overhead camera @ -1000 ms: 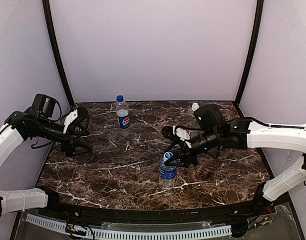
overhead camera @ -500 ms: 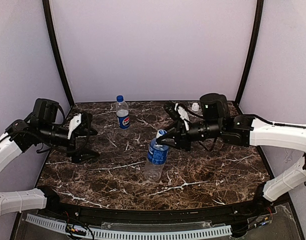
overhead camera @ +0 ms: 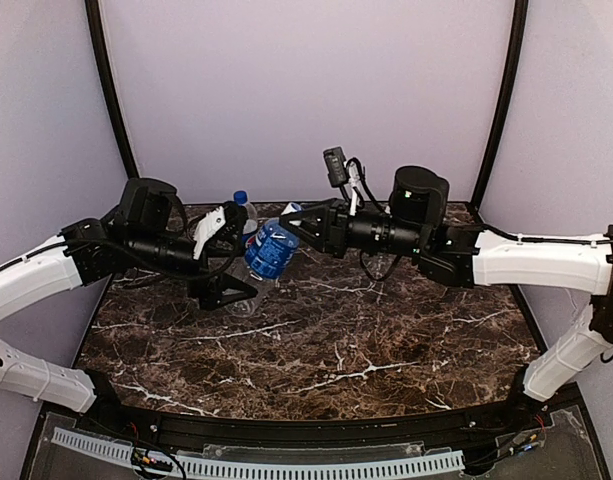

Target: Unscrew the bottle caps

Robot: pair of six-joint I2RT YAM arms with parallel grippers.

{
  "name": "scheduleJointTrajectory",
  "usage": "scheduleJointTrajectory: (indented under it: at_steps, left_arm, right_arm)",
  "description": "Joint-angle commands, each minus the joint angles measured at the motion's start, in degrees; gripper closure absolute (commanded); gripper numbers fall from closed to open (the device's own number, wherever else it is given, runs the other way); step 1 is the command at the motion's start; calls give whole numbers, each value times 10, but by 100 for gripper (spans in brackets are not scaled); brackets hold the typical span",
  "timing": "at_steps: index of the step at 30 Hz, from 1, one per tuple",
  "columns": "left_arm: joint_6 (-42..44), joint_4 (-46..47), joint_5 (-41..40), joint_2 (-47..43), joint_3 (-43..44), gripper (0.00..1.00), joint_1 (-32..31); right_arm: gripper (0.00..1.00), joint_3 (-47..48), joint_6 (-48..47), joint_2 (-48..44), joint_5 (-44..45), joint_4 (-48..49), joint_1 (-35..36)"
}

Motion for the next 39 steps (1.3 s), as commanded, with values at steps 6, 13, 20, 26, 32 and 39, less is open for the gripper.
scheduleJointTrajectory:
  at_steps: [6,13,20,26,32,39]
  left_arm:
    - [-79,49,-20,20,22,14,-2]
    - [-84,59,-16,34,36,27,-2]
    - [-51,57,-58,20,26,56,-3]
    - [154,98,-340,10,0,57,-12]
    - [290,172,-478,14,-20,57,-37]
    - [309,185,-499,17,-26,57,-54]
  right_arm:
    - [100,27,35,20,-8,83,9]
    - [100,26,39,27,-7,94,9]
    - [52,56,23,15,23,-1,9]
    - [28,85,31,-27,115,-129,10]
    - [9,124,88,2,140,-194,7]
    - [26,167,109,47,107,-214,3]
